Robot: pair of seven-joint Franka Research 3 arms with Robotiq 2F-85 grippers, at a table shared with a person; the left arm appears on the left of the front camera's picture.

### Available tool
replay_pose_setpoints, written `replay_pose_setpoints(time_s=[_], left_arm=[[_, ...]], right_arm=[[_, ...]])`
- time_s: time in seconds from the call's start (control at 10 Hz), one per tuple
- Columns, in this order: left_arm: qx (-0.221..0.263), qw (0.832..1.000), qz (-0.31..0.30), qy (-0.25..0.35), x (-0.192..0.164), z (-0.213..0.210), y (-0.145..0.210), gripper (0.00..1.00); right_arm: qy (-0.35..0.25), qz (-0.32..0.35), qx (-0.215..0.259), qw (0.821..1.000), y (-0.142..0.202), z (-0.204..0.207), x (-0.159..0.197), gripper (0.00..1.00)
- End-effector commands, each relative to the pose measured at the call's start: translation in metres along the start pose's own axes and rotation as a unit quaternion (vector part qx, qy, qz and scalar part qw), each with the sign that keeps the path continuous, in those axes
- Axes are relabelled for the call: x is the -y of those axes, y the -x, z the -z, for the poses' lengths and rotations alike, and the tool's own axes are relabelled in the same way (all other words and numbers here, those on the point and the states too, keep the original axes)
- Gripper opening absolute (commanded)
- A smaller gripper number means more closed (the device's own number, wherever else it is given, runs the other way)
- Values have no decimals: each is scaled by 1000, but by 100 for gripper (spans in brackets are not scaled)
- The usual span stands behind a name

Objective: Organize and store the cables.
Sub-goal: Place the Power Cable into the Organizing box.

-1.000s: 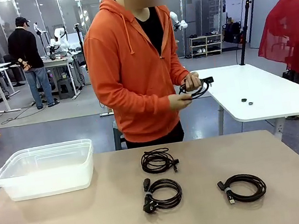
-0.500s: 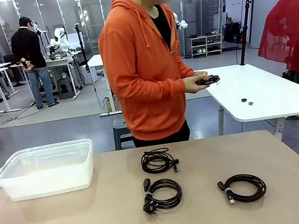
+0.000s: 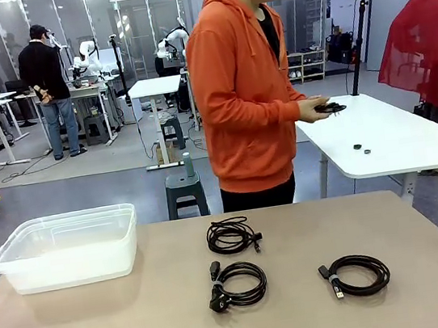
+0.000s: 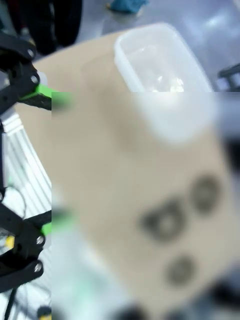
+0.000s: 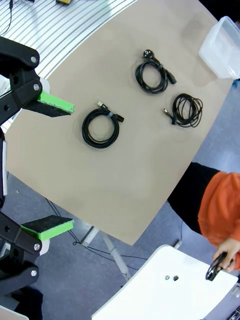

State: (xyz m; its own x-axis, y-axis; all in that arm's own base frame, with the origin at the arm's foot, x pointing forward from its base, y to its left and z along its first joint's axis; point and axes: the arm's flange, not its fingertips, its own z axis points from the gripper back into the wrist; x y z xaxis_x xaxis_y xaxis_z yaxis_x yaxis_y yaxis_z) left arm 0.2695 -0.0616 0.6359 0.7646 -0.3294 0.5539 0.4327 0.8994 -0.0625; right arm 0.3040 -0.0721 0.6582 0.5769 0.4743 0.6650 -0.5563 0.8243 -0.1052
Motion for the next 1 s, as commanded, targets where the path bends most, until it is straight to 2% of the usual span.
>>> replay_pose_setpoints(time_s=[0.0, 0.2, 0.3, 0.5, 0.6, 0.7, 0.9], left_arm=[[-37, 997, -63, -18, 18, 16, -31, 100], [-57, 991, -115, -24, 45, 49, -32, 100], [-59, 990, -124, -31, 59, 76, -29, 100], [-62, 988, -135, -34, 83, 100, -20, 100], [-66, 988, -128, -54, 87, 106, -17, 100], [-69, 990, -115, -38, 83, 95, -17, 100], [-75, 988, -126, -43, 82, 99, -18, 100]], right_arm=[[-1, 2, -1, 1000, -1, 1, 2, 100], [-1, 2, -1, 1000, -1, 1, 2, 100], [-1, 2, -1, 1000, -1, 1, 2, 100], [-1, 2, -1, 1000, -1, 1, 2, 100], [-1, 2, -1, 1000, -1, 1, 2, 100], [-1, 2, -1, 1000, -1, 1, 2, 100], [-1, 2, -1, 1000, -1, 1, 2, 100]])
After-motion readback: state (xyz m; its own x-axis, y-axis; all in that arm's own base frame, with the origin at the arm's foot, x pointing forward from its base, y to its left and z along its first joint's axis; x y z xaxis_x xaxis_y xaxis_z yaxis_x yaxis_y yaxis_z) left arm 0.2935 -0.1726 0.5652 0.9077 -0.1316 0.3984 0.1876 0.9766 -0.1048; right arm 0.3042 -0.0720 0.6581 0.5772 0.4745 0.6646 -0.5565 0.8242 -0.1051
